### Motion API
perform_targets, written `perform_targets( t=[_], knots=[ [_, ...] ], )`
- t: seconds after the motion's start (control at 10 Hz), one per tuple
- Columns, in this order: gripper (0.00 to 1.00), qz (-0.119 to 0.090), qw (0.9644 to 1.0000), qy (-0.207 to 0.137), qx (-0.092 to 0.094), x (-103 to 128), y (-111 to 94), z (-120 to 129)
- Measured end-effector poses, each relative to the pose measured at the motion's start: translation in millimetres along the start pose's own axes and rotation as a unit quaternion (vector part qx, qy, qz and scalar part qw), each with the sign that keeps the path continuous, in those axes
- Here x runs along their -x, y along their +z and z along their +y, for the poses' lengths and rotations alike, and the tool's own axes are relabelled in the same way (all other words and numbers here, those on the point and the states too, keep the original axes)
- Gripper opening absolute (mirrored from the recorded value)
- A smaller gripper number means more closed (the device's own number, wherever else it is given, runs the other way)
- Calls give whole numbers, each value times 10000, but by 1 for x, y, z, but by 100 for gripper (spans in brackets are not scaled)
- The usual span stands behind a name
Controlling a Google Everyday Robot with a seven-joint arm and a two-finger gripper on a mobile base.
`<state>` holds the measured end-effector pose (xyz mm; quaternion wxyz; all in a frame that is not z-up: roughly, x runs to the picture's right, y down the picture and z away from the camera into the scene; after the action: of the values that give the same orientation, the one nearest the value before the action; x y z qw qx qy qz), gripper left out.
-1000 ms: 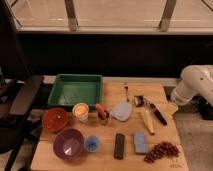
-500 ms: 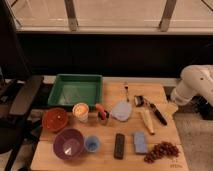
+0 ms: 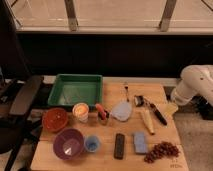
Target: Place eraser in tray
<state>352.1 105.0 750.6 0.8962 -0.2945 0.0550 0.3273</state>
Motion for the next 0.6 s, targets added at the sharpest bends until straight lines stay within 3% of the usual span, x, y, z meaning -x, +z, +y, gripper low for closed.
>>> perform_targets(
  t=[0.3,0.4,0.6],
  knots=[
    [78,-51,9995,-312,35,10,-3,8],
    [78,-133,9984,-538,105,25,-2,20],
    [78,-256,9934,-1085,255,57,1,55]
  ],
)
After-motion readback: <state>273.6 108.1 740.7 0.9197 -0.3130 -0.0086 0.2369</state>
